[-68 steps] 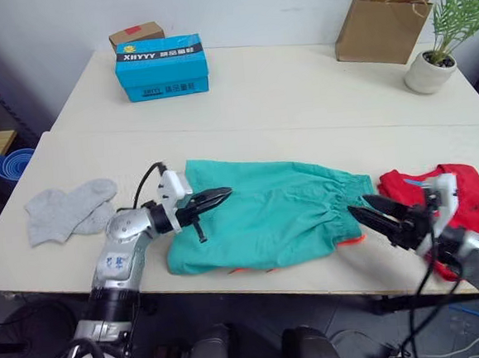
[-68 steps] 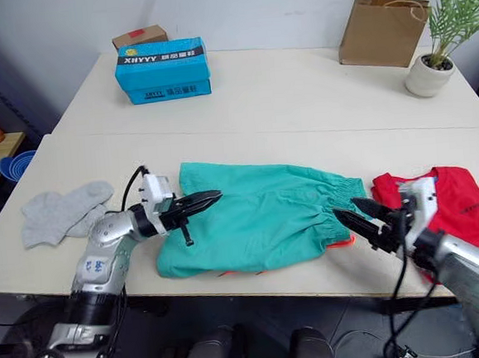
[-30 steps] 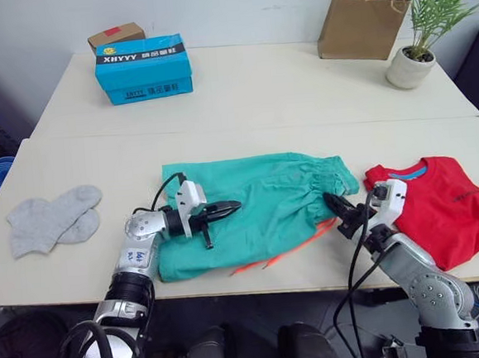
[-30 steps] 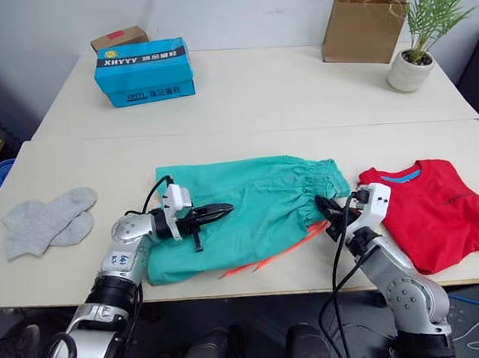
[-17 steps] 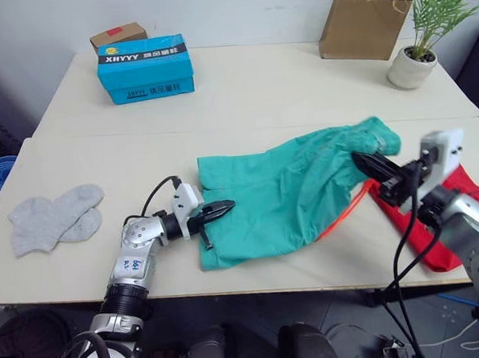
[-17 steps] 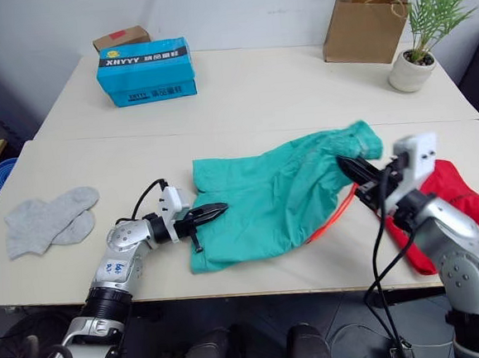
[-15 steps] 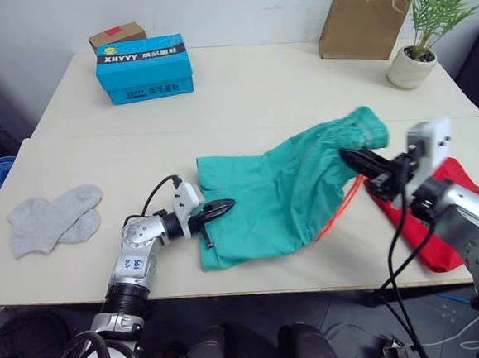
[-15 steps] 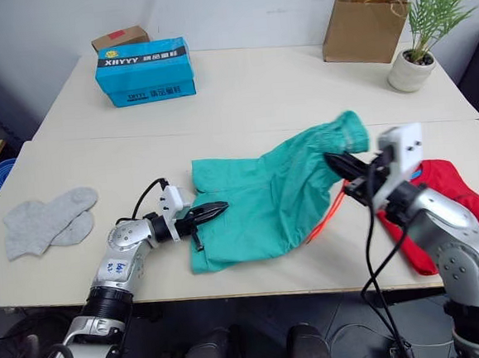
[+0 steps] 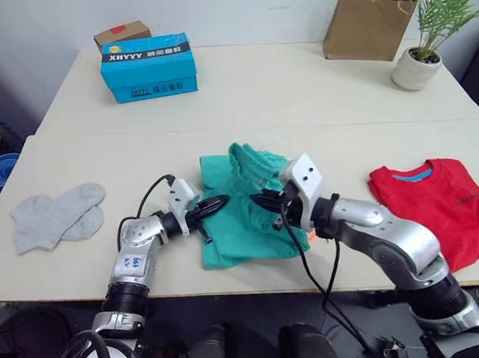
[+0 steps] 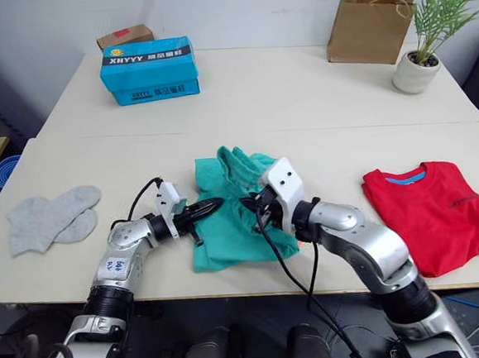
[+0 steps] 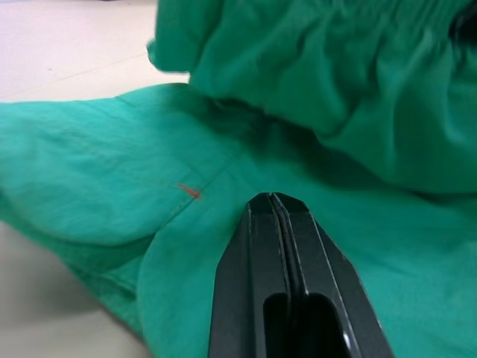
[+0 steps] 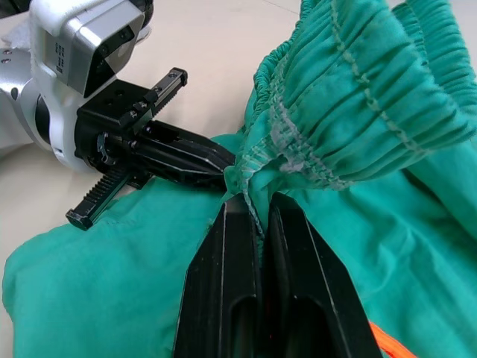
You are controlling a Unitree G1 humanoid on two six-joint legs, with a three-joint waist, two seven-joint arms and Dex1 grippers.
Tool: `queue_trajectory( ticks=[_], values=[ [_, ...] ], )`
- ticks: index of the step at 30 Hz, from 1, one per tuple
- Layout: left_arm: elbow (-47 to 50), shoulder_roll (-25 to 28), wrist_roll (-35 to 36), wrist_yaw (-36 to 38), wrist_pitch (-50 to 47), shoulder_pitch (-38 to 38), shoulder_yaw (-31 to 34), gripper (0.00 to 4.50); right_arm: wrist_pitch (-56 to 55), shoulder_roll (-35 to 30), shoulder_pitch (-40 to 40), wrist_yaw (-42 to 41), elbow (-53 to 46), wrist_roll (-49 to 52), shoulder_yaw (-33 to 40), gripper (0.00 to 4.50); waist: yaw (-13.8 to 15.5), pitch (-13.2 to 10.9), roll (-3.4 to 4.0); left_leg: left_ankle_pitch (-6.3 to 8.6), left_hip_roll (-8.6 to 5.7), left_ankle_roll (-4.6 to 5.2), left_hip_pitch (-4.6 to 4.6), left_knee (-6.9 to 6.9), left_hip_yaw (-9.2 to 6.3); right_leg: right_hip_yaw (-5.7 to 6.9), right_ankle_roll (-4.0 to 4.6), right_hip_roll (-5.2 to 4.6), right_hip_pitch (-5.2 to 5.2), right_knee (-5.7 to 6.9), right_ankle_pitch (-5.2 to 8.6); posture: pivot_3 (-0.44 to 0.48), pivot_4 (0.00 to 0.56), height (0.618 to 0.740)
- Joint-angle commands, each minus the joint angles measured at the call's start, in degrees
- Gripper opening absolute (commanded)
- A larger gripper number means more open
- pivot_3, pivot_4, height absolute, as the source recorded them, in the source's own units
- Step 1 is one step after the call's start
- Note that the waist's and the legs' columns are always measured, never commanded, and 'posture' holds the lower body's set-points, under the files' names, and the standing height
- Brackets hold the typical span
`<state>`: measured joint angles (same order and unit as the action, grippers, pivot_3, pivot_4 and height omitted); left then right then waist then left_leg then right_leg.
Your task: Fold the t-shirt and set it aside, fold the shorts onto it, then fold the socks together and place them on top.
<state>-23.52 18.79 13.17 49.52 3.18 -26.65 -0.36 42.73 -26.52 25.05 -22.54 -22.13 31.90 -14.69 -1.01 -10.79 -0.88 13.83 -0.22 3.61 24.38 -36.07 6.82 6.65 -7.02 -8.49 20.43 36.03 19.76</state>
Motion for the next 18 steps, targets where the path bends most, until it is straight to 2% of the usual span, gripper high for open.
queue_trajectory(
  ticks=[1, 2, 4, 7, 10, 14, 15, 18],
  values=[
    [0.75, -0.68, 2.56, -0.37, 3.08, 3.09, 2.89, 0.00, 1.43, 3.51, -0.04, -2.68, 1.82, 1.99, 0.28, 0.04, -0.53, 0.00, 0.00, 0.00, 0.00, -0.01, 0.00, 0.01, -0.01, 0.00, 0.00, 0.01, 0.00, 0.01, 0.00, 0.000, 0.150, 0.740],
    [1.50, -1.04, 3.45, -0.67, 3.54, 3.91, 3.76, 0.00, 0.13, 3.88, -0.28, -3.89, 2.32, 1.19, -0.11, 0.55, -0.61, 0.00, 0.00, -0.01, 0.01, -0.02, -0.01, 0.04, 0.00, 0.03, 0.00, 0.02, 0.00, 0.01, 0.00, 0.000, 0.150, 0.740],
    [3.86, -1.95, 6.73, -0.66, 3.72, 5.51, 6.08, 0.00, -2.25, 4.44, -0.46, -6.37, 2.98, -0.01, -0.44, 1.05, -0.62, 0.00, 0.00, -0.01, 0.01, -0.02, -0.02, 0.06, -0.01, 0.04, 0.00, 0.02, 0.00, 0.02, 0.00, 0.000, 0.150, 0.740],
    [8.12, -3.23, 12.09, -1.14, 2.55, 7.80, 9.79, 0.00, -5.39, 3.67, -0.77, -13.70, 2.44, 1.90, 0.90, 2.07, -0.61, 0.00, 0.00, 0.00, 0.01, -0.02, -0.02, 0.05, 0.00, 0.03, 0.00, 0.02, 0.00, 0.00, 0.00, 0.000, 0.150, 0.740],
    [12.87, -3.14, 15.89, -3.91, 0.01, 10.57, 13.60, 0.00, -5.60, 2.99, -1.09, -20.38, 1.46, 8.13, 5.41, 3.07, -0.58, 0.00, 0.00, 0.01, 0.01, 0.00, -0.02, 0.05, -0.03, 0.00, 0.00, 0.01, -0.03, -0.04, 0.00, 0.000, 0.150, 0.740],
    [18.44, -2.51, 19.77, -7.02, -3.79, 13.24, 16.99, 0.00, -2.35, 1.98, -1.21, -22.72, 0.94, 15.70, 11.80, 4.47, -0.51, 0.00, -0.01, 0.03, 0.01, 0.02, -0.02, 0.03, -0.09, 0.01, 0.00, -0.01, -0.07, -0.04, 0.00, 0.000, 0.150, 0.740],
    [19.72, -2.18, 21.12, -7.60, -5.10, 13.65, 17.98, 0.00, -1.98, 0.92, -1.59, -23.59, 0.93, 16.31, 12.87, 4.49, -0.43, 0.00, -0.01, 0.03, 0.01, 0.01, -0.02, 0.03, -0.10, 0.01, 0.00, -0.01, -0.07, -0.05, 0.00, 0.000, 0.150, 0.740],
    [24.92, -1.89, 33.62, -11.31, -15.13, 13.22, 23.02, 0.00, -3.76, -0.71, -2.83, -25.24, 3.37, 15.90, 15.82, 4.49, -0.35, -0.03, -0.05, 0.05, 0.01, 0.00, -0.01, 0.03, -0.13, 0.02, 0.00, -0.03, -0.08, -0.07, 0.00, 0.000, 0.150, 0.740]
  ],
)
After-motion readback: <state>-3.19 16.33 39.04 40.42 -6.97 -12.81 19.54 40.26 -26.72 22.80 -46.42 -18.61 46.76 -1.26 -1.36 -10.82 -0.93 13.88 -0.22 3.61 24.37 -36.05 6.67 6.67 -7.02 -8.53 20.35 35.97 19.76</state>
